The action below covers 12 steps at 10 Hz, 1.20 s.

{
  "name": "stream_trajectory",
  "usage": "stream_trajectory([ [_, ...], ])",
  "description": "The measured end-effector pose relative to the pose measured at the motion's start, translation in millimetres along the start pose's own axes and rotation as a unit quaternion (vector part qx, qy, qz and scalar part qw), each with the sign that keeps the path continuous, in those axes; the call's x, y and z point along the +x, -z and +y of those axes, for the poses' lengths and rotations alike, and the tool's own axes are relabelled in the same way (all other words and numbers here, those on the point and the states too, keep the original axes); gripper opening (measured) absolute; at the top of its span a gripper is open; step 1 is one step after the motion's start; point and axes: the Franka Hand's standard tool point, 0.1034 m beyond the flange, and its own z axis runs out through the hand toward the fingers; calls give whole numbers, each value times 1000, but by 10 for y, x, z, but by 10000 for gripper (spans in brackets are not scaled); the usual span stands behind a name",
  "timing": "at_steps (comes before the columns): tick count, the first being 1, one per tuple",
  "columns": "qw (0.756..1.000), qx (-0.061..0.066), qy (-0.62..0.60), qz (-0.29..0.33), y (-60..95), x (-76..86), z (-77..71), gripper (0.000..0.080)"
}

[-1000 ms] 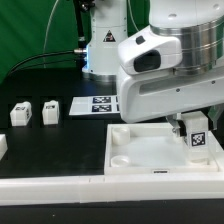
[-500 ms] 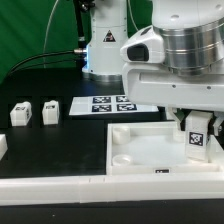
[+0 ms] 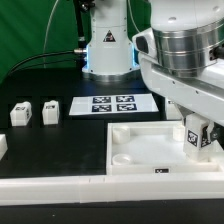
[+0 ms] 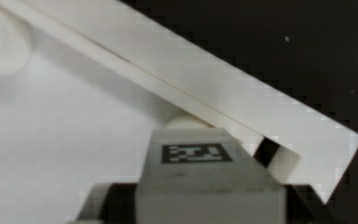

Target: Assemble one leg

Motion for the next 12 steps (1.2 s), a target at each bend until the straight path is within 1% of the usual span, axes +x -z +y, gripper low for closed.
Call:
stream_trajectory([
  [2, 1000, 2, -16, -3, -4, -22, -9, 299],
  [3, 1000, 2, 3, -3, -5, -22, -9, 525],
  [4, 1000, 1, 18, -3, -8, -35, -10, 525],
  [5, 1000, -3, 22, -5, -18, -80, -10, 625],
  [6, 996, -8, 93, -4, -19, -83, 3, 642],
  [8, 971, -20, 240, 2, -19, -62, 34, 648],
  [9, 959, -22, 282, 3, -19, -54, 37, 648],
  [11, 910, -23, 415, 1, -4, 24, 58, 649],
  [12, 899, -22, 436, 1, -5, 28, 60, 649],
])
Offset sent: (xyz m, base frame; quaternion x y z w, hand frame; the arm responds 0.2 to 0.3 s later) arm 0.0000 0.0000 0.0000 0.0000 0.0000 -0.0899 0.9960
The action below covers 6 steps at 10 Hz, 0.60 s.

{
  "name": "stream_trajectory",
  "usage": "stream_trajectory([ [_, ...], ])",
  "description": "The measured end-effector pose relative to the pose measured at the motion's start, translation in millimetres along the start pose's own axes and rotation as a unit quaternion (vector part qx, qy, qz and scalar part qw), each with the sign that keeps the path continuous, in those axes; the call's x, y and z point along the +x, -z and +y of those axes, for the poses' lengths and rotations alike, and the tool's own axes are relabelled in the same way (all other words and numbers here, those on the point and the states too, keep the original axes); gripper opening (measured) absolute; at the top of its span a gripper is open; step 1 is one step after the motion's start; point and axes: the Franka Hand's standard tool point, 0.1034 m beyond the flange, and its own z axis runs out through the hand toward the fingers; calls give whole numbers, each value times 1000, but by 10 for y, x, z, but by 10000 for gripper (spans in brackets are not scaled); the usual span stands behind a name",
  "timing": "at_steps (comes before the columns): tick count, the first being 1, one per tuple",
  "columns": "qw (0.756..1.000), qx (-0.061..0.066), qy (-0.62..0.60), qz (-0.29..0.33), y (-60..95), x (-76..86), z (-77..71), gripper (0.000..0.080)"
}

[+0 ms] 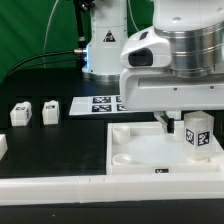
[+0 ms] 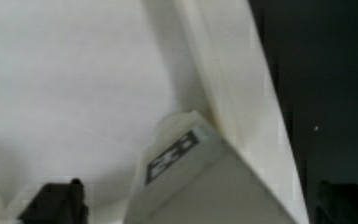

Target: Assemble one leg

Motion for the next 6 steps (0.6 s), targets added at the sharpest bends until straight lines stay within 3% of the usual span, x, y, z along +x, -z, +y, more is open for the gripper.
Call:
stream_trajectory([
  [2, 993, 0, 117, 0, -3, 2, 7, 649],
  [3, 984, -8, 181, 7, -5, 22, 13, 649],
  [4, 965, -25, 262, 23, -23, 61, 10, 649],
  [6, 959, -28, 281, 22, -39, 49, 19, 649],
])
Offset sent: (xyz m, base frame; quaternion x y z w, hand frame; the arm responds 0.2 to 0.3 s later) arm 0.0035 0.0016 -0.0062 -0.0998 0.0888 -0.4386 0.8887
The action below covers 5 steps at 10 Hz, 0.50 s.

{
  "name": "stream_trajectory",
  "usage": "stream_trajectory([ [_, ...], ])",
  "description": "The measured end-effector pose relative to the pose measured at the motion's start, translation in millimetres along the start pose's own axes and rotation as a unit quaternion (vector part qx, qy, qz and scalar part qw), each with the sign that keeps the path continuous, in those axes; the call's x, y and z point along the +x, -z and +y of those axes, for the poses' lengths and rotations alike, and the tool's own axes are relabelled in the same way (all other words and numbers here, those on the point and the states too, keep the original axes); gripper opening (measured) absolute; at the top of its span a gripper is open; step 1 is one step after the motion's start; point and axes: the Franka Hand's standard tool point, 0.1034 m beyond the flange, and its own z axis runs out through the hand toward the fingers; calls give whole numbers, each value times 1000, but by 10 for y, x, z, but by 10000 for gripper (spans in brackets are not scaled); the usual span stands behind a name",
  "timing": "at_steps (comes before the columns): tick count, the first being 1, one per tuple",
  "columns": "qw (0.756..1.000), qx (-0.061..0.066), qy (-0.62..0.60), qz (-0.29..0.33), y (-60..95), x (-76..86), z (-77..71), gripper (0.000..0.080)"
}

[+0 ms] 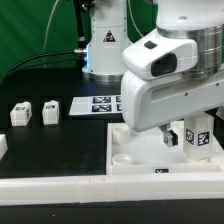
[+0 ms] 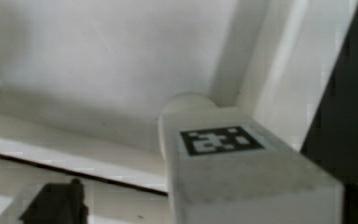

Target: Assemble one leg

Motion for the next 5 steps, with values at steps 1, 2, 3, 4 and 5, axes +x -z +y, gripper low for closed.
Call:
stream_trajectory([
  [1, 1000, -2, 4, 3, 7, 20, -38, 649],
  [2, 1000, -2, 5, 5, 22, 33, -53, 649],
  [3, 1000, -2, 5, 5, 19, 30, -44, 649],
  [4, 1000, -2, 4, 5, 20, 31, -47, 559],
  [5, 1000, -2, 4, 5, 20, 30, -46, 412],
])
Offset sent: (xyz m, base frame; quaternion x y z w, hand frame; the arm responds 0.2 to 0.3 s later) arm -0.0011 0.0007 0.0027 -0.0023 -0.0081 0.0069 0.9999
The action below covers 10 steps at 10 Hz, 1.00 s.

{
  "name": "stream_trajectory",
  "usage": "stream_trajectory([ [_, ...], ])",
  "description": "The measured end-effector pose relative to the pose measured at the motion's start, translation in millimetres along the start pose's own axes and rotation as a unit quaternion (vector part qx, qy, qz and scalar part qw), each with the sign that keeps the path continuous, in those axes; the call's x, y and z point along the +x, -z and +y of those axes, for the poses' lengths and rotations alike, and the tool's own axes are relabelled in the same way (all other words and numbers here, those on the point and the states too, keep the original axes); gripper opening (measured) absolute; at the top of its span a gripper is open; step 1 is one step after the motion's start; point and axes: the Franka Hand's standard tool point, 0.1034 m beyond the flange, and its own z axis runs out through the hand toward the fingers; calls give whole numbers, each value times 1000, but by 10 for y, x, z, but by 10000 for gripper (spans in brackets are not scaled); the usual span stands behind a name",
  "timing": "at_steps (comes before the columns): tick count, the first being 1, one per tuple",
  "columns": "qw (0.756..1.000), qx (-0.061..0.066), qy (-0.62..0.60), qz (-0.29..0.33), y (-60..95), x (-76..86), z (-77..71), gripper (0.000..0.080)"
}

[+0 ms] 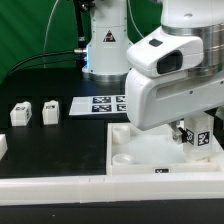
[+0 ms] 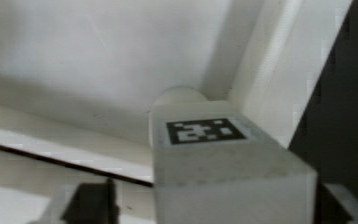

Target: Assemble one leg

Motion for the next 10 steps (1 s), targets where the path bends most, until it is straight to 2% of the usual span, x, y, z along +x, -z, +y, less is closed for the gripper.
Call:
stream_trajectory([
  [1, 1000, 0, 0, 0, -3, -1, 2, 412],
  [2, 1000, 0, 0, 0, 0, 0, 12, 291],
  [6, 1000, 0, -17, 1, -2, 3, 16, 291],
  [9, 984, 1, -176, 1, -7, 3, 15, 291],
  [10, 970, 1, -243, 1, -8, 4, 16, 291],
])
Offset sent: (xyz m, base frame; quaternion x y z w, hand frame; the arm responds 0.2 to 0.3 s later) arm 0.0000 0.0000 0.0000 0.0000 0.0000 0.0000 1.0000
